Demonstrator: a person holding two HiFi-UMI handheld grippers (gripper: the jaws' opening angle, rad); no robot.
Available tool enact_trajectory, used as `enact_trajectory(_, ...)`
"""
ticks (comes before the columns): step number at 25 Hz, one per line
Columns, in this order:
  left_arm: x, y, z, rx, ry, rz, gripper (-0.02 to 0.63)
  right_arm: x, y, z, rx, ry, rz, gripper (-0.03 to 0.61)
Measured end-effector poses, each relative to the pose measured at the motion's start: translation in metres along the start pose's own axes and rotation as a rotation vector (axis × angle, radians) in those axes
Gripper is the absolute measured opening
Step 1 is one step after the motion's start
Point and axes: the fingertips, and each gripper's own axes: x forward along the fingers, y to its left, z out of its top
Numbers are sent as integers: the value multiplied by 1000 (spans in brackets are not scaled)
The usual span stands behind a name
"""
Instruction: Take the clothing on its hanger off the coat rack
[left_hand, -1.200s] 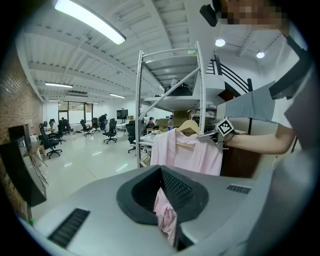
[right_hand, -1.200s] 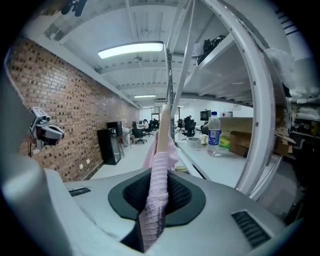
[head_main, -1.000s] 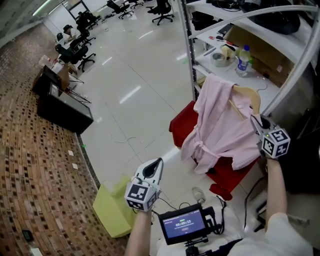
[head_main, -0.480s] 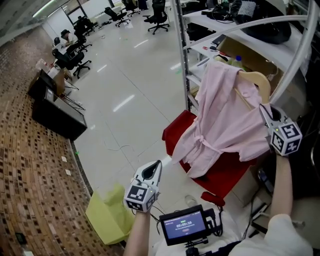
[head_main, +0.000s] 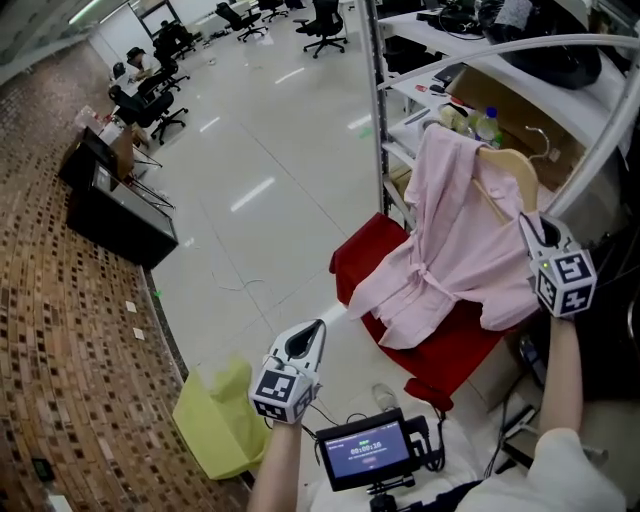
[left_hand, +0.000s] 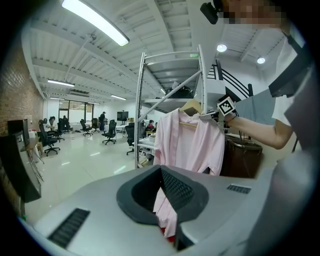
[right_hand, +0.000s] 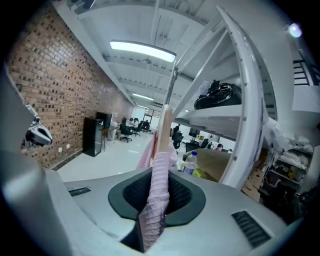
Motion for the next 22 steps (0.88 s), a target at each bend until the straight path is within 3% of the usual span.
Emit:
enact_trajectory(10,13,31,-11,-6,31,35,8,64,83,-68,6,49,177,44)
enact_trajectory(22,1,45,-29,-15,57,53,8,87,151,-127,115,107,333,44)
